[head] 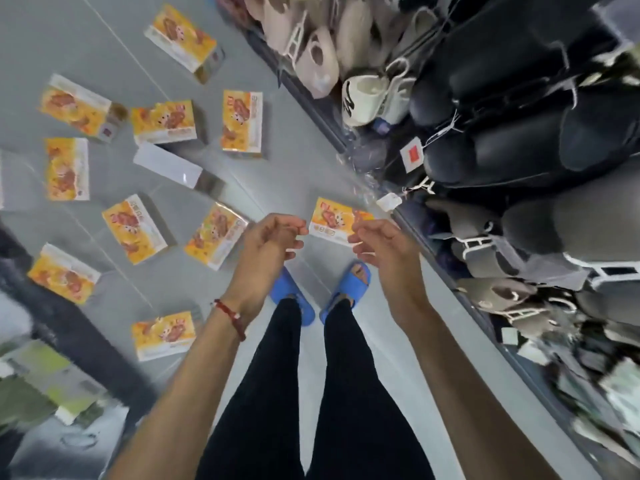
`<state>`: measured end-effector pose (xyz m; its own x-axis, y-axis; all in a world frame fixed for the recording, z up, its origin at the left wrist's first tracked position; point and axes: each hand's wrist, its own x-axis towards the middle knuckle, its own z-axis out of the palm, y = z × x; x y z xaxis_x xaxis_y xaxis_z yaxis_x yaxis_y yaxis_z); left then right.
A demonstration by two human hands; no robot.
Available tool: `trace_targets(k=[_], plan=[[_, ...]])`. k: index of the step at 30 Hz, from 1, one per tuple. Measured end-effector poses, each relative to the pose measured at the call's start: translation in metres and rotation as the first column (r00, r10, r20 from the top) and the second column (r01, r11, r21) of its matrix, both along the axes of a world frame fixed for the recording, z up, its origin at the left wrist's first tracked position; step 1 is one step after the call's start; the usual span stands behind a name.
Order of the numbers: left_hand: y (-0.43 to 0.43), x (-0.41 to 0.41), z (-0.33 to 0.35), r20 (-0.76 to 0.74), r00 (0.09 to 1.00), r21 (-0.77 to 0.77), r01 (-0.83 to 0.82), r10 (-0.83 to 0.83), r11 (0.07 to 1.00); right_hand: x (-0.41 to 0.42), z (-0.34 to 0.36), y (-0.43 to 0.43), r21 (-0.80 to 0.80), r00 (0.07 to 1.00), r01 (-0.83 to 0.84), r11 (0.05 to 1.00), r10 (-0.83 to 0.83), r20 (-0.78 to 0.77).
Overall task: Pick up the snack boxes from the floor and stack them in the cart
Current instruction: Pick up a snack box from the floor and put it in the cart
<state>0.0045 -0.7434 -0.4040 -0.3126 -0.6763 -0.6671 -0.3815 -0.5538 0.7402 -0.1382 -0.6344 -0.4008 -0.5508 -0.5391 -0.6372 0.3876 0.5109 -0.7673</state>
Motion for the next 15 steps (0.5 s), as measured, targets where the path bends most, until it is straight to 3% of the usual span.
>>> trace_targets(k=[6, 15], plan=[[0.004, -0.009, -0.13, 0.157, 0.987, 0.146, -0.011, -0.012, 0.989, 0.002, -0.136, 0.009, 0.209, 0.999, 0.002, 0.978, -0.009, 0.031], [0.005, -0.019, -0.344, 0.357, 0.925, 0.217, 0.054, -0.13, 0.975, -0.014, -0.348, 0.023, 0.458, 1.0, 0.024, 0.889, -0.013, -0.027]])
